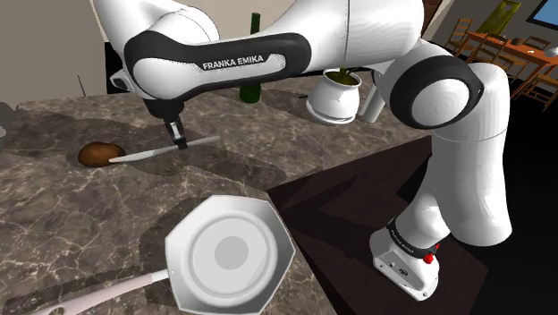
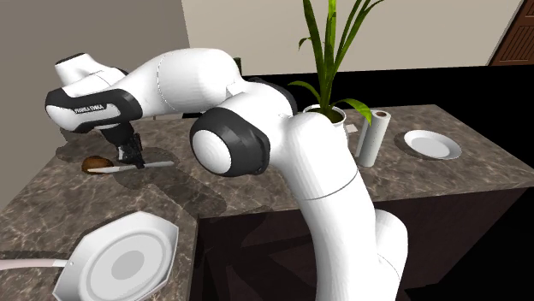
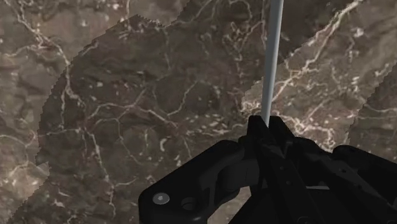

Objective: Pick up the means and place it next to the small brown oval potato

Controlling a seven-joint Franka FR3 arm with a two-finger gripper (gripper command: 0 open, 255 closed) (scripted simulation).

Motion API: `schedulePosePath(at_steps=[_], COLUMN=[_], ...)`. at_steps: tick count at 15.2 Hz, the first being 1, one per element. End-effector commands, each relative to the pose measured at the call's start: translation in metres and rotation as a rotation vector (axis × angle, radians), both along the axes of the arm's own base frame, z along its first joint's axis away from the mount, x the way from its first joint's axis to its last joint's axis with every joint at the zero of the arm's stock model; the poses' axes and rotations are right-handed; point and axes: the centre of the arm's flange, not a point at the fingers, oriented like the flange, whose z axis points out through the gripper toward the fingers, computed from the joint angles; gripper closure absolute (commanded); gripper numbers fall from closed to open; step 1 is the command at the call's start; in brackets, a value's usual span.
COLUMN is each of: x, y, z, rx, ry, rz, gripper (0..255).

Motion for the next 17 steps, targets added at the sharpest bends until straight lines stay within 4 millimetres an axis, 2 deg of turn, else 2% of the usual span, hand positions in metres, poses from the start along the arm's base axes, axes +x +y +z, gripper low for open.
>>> schedulePosePath(at_steps=[1, 9, 17], x=[0.0, 0.0, 0.0], y=[0.0, 0.0, 0.0], z=[-0.011, -0.055, -0.055], rx=[0.0, 0.0, 0.0], ry=[0.0, 0.0, 0.0], rz=[0.0, 0.0, 0.0], gripper=[255, 255, 255])
